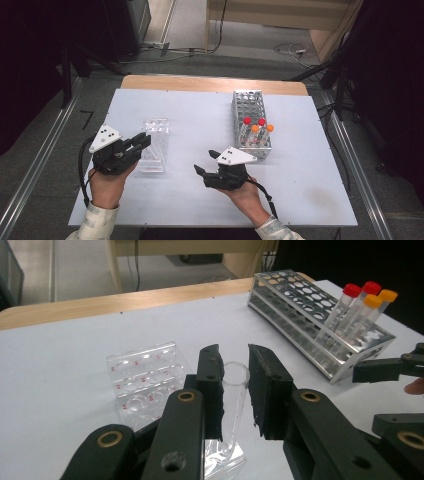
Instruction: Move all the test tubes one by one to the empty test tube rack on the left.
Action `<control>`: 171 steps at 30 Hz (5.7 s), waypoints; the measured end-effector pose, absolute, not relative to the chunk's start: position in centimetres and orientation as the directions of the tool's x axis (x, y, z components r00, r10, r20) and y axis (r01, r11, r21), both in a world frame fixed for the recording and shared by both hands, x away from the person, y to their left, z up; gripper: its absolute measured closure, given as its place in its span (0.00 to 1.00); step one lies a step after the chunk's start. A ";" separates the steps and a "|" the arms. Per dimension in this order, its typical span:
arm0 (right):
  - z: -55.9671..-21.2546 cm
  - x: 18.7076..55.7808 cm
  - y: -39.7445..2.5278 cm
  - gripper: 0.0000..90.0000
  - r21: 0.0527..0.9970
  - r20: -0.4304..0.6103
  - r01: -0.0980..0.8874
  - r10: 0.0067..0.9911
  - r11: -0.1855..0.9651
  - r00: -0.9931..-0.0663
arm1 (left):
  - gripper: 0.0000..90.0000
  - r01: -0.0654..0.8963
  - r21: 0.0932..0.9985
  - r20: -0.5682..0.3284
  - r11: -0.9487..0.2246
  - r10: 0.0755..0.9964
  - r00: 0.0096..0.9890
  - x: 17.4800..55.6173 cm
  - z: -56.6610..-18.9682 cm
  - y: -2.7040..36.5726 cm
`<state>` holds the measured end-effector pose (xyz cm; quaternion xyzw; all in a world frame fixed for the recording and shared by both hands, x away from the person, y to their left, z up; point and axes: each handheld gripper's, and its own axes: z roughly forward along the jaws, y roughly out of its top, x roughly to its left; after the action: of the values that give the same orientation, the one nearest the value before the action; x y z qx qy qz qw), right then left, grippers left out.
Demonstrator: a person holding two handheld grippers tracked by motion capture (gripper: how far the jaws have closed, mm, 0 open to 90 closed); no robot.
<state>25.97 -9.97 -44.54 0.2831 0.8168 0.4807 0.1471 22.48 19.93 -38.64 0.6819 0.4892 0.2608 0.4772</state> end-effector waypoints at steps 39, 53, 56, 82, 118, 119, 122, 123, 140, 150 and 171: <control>-43.7 26.7 -12.1 0.33 0.881 0.015 0.319 0.654 0.348 -0.756 | 0.48 0.453 0.888 -0.081 -0.076 0.945 0.318 22.5 -41.6 17.9; -42.2 28.4 -18.7 0.33 0.899 0.000 0.344 0.786 0.270 -0.618 | 0.31 0.447 0.893 -0.095 -0.053 0.948 0.303 22.6 -41.5 18.1; -41.9 28.9 -20.4 0.34 0.903 0.005 0.353 0.817 0.244 -0.577 | 0.31 0.446 0.894 -0.097 -0.049 0.950 0.298 22.5 -41.5 18.1; -45.2 33.5 -23.8 0.68 0.878 -0.002 0.437 0.915 0.195 -0.403 | 0.24 0.456 0.888 -0.093 -0.053 0.952 0.292 22.7 -41.7 17.6; -40.1 30.6 -24.0 0.80 0.939 0.013 0.313 0.898 0.140 -0.440 | 0.23 0.454 0.890 -0.093 -0.053 0.951 0.293 22.6 -41.6 17.5; -40.0 30.5 -24.0 0.80 0.939 0.013 0.312 0.895 0.142 -0.446 | 0.23 0.453 0.890 -0.092 -0.053 0.952 0.293 22.6 -41.6 17.6; -39.9 30.1 -23.7 0.80 0.940 0.015 0.310 0.887 0.145 -0.461 | 0.23 0.451 0.891 -0.093 -0.053 0.951 0.294 22.6 -41.6 17.6; -39.8 29.9 -23.5 0.80 0.940 0.013 0.307 0.882 0.149 -0.471 | 0.23 0.451 0.891 -0.093 -0.053 0.951 0.294 22.6 -41.6 17.6; -40.2 27.6 -18.2 0.80 0.931 0.013 0.289 0.773 0.222 -0.634 | 0.24 0.448 0.892 -0.092 -0.057 0.948 0.305 22.5 -41.5 17.1; -41.7 26.7 -14.8 0.80 0.915 0.016 0.297 0.710 0.274 -0.704 | 0.24 0.444 0.894 -0.091 -0.067 0.941 0.326 22.4 -41.4 16.5; -44.8 25.1 -9.3 0.80 0.881 0.002 0.287 0.605 0.375 -0.796 | 0.24 0.427 0.896 -0.107 -0.124 0.872 0.478 21.5 -41.2 12.1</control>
<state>25.13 -9.28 -44.77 0.2744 0.8130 0.4870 0.1631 21.53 12.10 -41.22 0.7130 0.4554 0.2318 0.4802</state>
